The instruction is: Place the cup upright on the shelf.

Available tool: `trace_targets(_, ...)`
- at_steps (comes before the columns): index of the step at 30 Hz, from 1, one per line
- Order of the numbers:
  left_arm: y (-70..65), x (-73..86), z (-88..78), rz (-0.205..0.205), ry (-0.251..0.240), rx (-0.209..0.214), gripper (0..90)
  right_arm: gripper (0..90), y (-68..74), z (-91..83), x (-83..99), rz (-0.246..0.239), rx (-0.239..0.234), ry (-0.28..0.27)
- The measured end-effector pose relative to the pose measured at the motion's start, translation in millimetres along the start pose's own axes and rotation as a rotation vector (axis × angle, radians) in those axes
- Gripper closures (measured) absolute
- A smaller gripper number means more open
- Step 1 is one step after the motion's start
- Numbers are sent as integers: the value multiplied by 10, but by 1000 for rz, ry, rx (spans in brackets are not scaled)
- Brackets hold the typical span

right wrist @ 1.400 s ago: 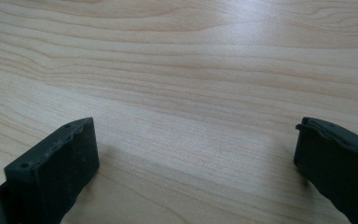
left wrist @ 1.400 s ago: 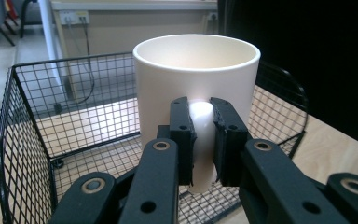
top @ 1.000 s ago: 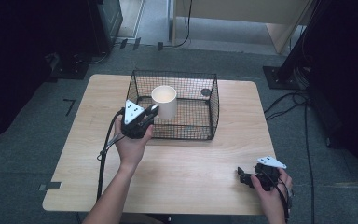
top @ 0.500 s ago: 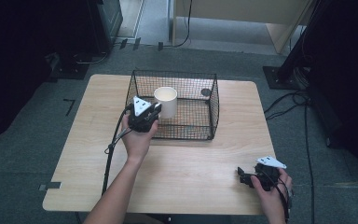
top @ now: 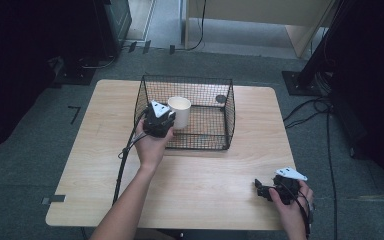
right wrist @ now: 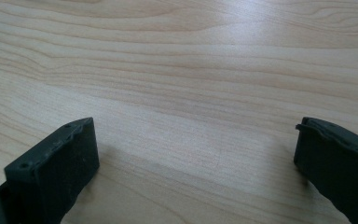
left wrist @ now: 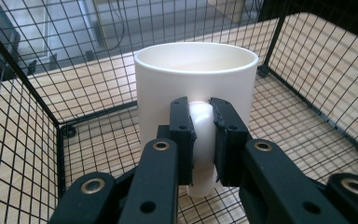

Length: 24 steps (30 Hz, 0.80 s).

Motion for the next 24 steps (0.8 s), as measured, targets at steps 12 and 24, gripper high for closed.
trace_targets(12,28,111,97,-20,76,21,806,0,0,0,0,0,0,0)
trace_targets(24,13,151,90,-38,114,40,738,0,0,0,0,0,0,0)
Point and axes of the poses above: each handheld gripper's, and its own axes: z roughly forward along the jaws, x roughly out of its underside, y roughly to its left, the point moved 8 cm from there along z, roughly forward along the jaws, and after that the axes turned 6 degrees about x, right-handed, at the moved point
